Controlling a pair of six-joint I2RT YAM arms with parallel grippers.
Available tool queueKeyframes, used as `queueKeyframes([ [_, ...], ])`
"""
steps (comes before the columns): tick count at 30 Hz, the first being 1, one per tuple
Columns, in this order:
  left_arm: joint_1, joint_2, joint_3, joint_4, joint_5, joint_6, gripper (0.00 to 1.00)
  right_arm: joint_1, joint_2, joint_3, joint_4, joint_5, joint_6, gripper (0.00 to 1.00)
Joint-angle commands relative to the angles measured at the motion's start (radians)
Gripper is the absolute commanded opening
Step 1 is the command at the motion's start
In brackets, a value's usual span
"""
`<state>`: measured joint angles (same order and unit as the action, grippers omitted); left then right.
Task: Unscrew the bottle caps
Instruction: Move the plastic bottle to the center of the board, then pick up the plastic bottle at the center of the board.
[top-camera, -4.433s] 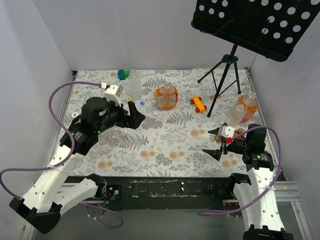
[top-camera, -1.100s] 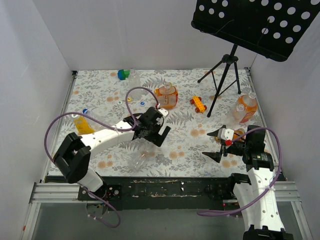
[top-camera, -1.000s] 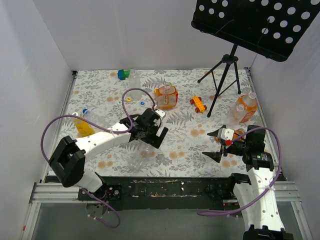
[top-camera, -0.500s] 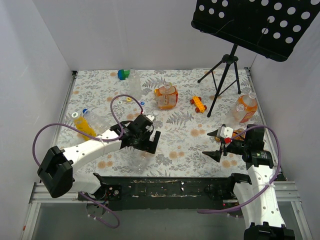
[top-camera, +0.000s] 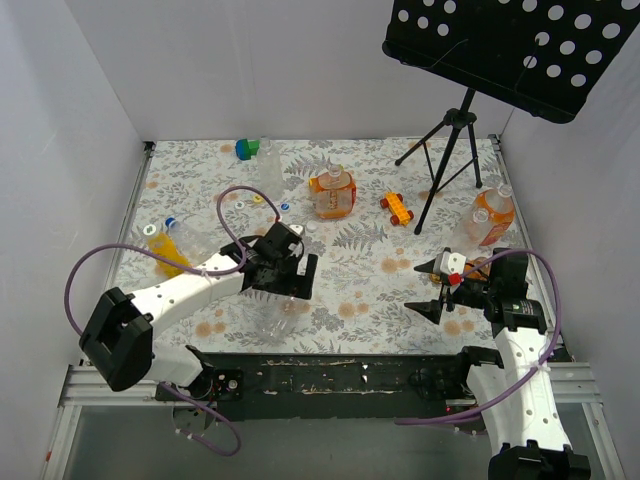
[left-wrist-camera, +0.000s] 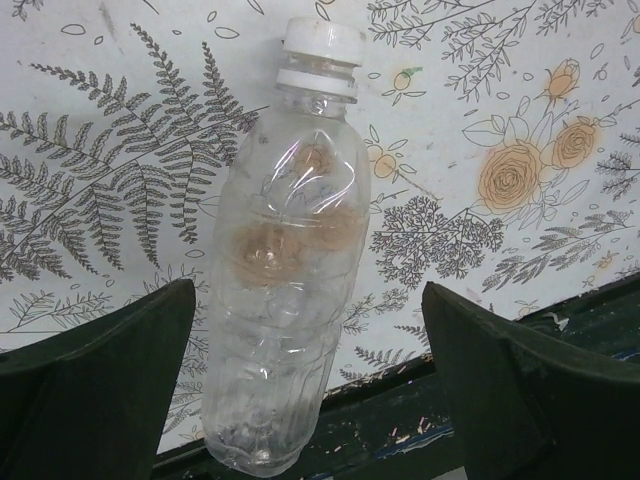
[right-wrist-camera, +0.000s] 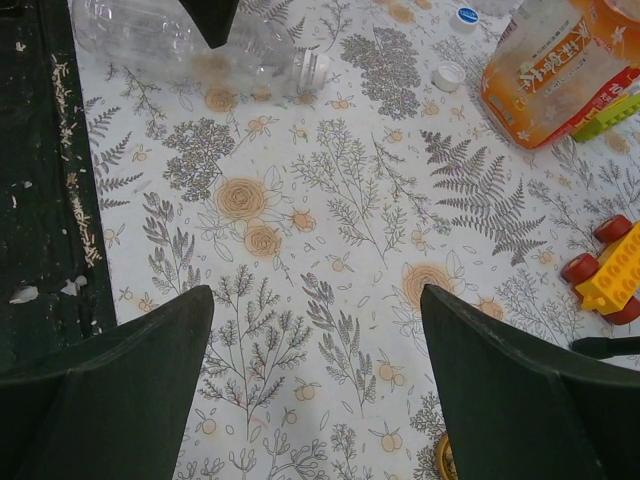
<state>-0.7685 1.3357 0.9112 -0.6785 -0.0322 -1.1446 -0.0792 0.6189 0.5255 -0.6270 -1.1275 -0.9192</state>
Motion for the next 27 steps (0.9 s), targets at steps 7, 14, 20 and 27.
queueKeyframes([
  [7, 0.003, 0.152, 0.100, -0.041, 0.006, 0.036, 0.93, -0.007, 0.008, 0.011, 0.016, -0.011, 0.003, 0.92],
  [14, 0.001, 0.244, 0.094, -0.046, 0.003, 0.013, 0.74, -0.008, 0.008, 0.013, 0.015, -0.012, 0.005, 0.92],
  [20, -0.002, 0.247, 0.071, -0.035, 0.011, 0.002, 0.58, -0.008, 0.005, 0.013, 0.015, -0.012, 0.003, 0.92],
  [27, -0.002, 0.149, 0.043, 0.028, 0.115, -0.007, 0.27, -0.008, 0.008, 0.011, 0.013, -0.012, 0.003, 0.92],
])
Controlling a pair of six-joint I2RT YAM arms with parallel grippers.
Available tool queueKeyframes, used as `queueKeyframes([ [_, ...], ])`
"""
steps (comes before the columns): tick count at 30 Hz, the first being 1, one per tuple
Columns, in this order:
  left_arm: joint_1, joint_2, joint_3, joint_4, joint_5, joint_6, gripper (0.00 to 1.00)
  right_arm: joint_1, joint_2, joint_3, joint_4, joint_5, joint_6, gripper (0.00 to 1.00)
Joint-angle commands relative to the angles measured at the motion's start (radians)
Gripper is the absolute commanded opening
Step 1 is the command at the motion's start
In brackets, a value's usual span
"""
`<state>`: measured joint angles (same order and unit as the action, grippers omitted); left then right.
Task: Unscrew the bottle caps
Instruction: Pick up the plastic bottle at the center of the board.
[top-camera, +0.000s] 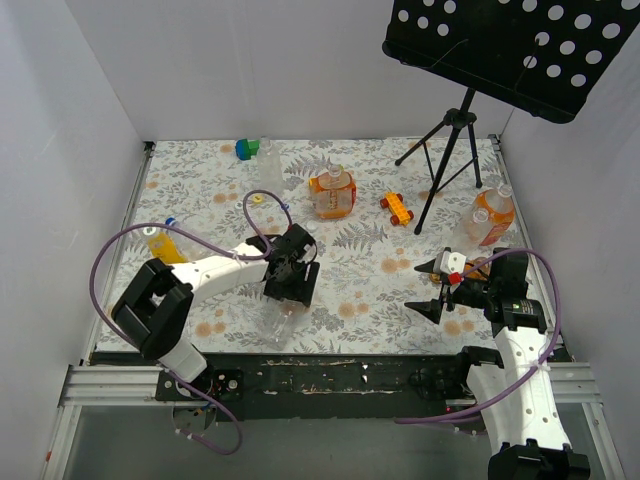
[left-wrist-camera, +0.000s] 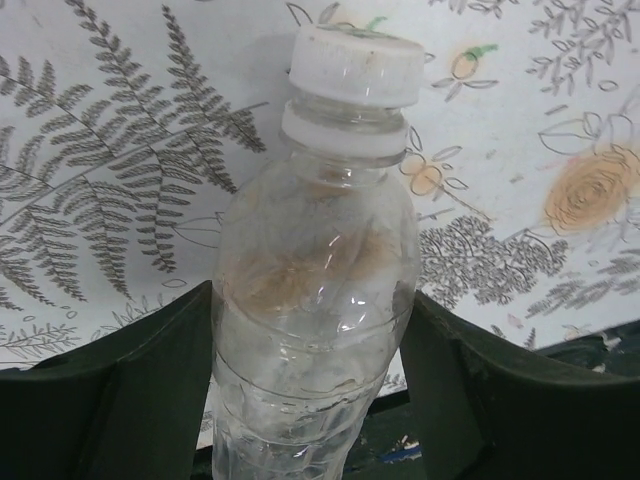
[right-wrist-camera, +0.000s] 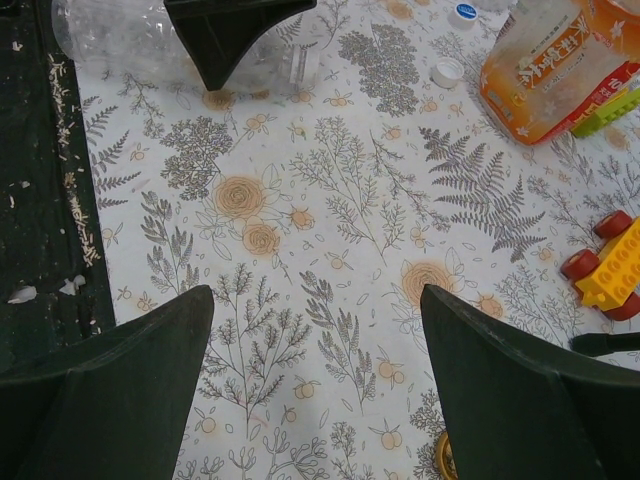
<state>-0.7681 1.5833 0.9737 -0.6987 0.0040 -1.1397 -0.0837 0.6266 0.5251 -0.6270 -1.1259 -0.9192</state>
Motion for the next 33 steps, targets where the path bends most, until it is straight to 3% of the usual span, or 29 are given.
queueKeyframes([
  [1, -0.002, -0.132, -0.027, 0.070, 0.105, -0.012, 0.26, -0.004, 0.004, 0.013, 0.013, -0.015, 0.003, 0.92],
  [11, -0.003, -0.480, -0.156, 0.324, 0.303, -0.095, 0.18, -0.001, 0.061, 0.070, -0.094, -0.034, -0.095, 0.91],
  [21, -0.003, -0.635, -0.315, 0.573, 0.349, -0.222, 0.17, 0.048, 0.235, 0.294, -0.427, -0.006, -0.310, 0.89],
  [25, -0.003, -0.664, -0.354, 0.628, 0.353, -0.252, 0.17, 0.148, 0.249, 0.331, -0.401, 0.023, -0.230, 0.88],
  [30, -0.003, -0.695, -0.389, 0.686, 0.353, -0.281, 0.17, 0.379, 0.245, 0.323, -0.211, 0.141, 0.035, 0.88],
  [33, -0.003, -0.727, -0.415, 0.737, 0.340, -0.302, 0.17, 0.476, 0.284, 0.348, -0.180, 0.158, 0.102, 0.88],
])
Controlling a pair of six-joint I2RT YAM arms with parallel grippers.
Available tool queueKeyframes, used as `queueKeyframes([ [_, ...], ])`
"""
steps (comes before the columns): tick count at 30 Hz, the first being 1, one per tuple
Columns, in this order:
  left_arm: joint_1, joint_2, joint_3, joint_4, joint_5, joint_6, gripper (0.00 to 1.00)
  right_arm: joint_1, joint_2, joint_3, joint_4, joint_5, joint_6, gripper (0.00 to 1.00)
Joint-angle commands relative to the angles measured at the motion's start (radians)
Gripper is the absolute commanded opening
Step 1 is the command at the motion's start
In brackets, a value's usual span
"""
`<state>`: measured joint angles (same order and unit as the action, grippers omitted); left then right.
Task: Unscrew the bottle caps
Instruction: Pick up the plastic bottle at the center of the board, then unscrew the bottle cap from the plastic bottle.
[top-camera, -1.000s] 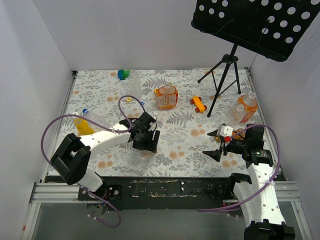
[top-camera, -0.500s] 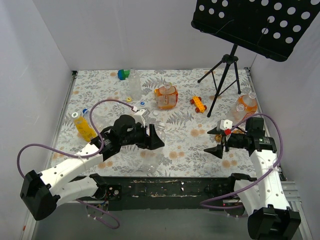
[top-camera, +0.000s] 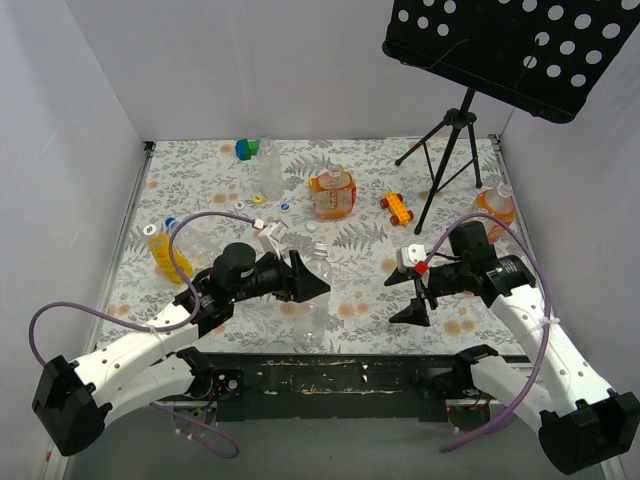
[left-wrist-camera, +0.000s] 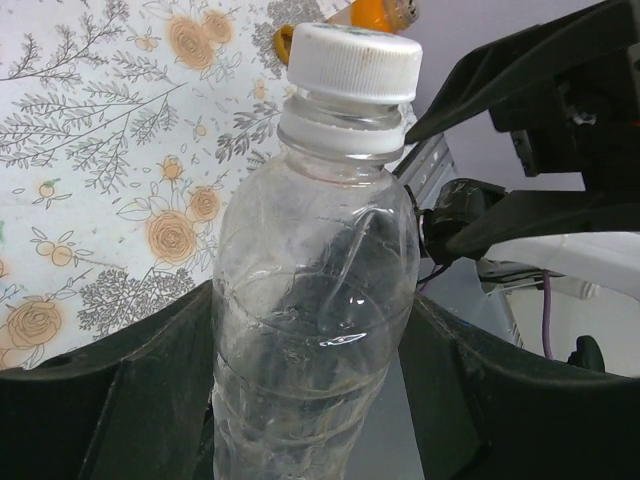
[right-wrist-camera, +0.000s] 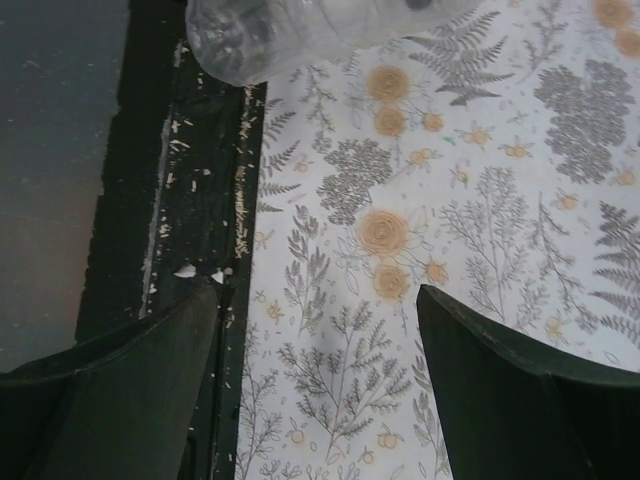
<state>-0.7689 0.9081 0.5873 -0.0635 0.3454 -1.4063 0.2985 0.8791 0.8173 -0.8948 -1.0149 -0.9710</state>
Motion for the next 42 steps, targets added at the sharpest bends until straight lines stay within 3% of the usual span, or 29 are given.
queueKeyframes([
  [1, -0.003, -0.060, -0.038, 0.116, -0.006, -0.040, 0.17, 0.102, 0.053, 0.074, 0.077, 0.036, 0.155, 0.88],
  [7, -0.003, -0.097, -0.076, 0.160, -0.034, -0.068, 0.17, 0.203, 0.170, 0.141, 0.054, 0.004, 0.186, 0.86],
  [18, -0.003, -0.152, -0.122, 0.251, -0.105, -0.094, 0.17, 0.310, 0.251, 0.169, 0.206, 0.019, 0.360, 0.86],
  [42, -0.003, -0.183, -0.196, 0.364, -0.198, -0.135, 0.17, 0.358, 0.350, 0.140, 0.464, -0.031, 0.681, 0.83],
])
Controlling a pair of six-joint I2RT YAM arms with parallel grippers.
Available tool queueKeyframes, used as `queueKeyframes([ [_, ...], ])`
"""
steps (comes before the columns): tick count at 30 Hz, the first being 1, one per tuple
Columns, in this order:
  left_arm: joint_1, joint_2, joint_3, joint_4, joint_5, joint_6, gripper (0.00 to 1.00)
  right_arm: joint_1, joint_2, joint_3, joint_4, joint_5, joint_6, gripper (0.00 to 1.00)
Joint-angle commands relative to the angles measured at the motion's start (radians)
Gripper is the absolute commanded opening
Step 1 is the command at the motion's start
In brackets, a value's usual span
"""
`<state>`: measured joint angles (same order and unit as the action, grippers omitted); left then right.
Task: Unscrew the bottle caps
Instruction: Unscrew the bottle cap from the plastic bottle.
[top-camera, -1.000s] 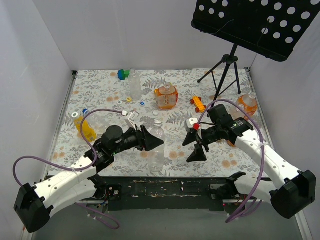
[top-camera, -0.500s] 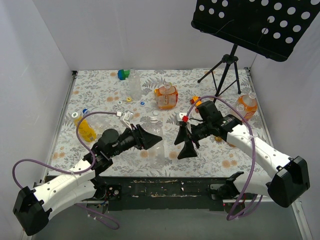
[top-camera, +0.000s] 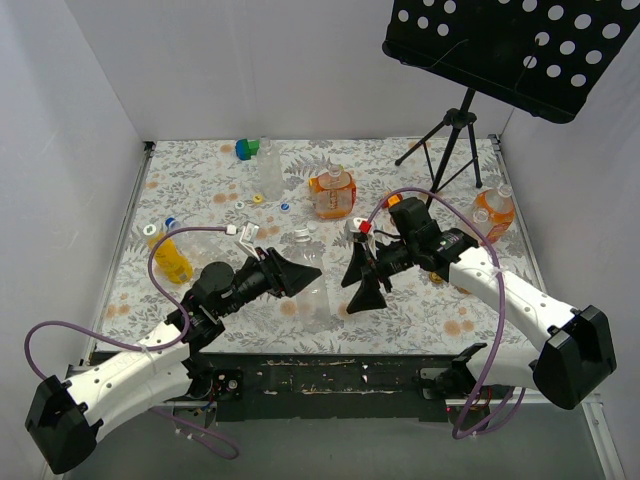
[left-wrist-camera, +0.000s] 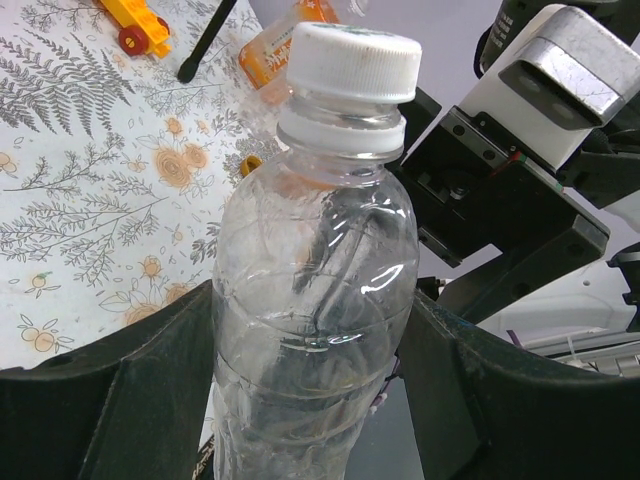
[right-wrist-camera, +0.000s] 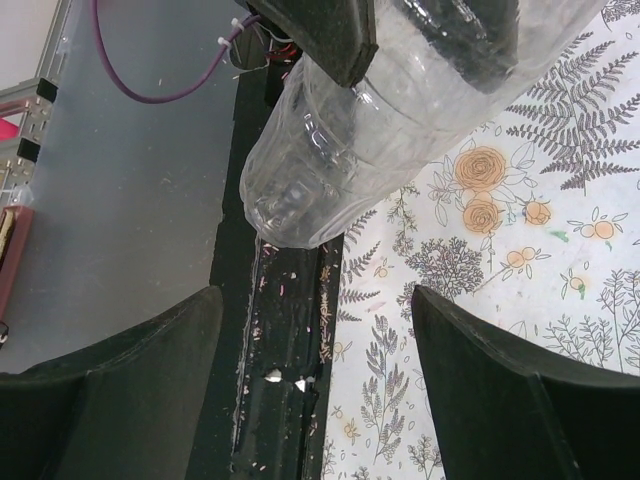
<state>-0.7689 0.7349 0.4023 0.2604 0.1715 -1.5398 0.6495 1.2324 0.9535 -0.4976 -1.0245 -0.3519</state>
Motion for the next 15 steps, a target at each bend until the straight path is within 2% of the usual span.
queueKeyframes([
  [1, -0.004, -0.009, -0.011, 0.043, -0.023, -0.002, 0.17, 0.006, -0.007, 0.004, 0.077, -0.016, 0.076, 0.84],
  [10, -0.003, -0.009, -0.017, 0.056, -0.033, -0.005, 0.17, 0.006, -0.024, -0.027, 0.131, 0.010, 0.145, 0.84],
  [15, -0.003, -0.020, -0.020, 0.056, -0.041, -0.009, 0.17, 0.006, -0.037, -0.050, 0.188, 0.069, 0.241, 0.84],
])
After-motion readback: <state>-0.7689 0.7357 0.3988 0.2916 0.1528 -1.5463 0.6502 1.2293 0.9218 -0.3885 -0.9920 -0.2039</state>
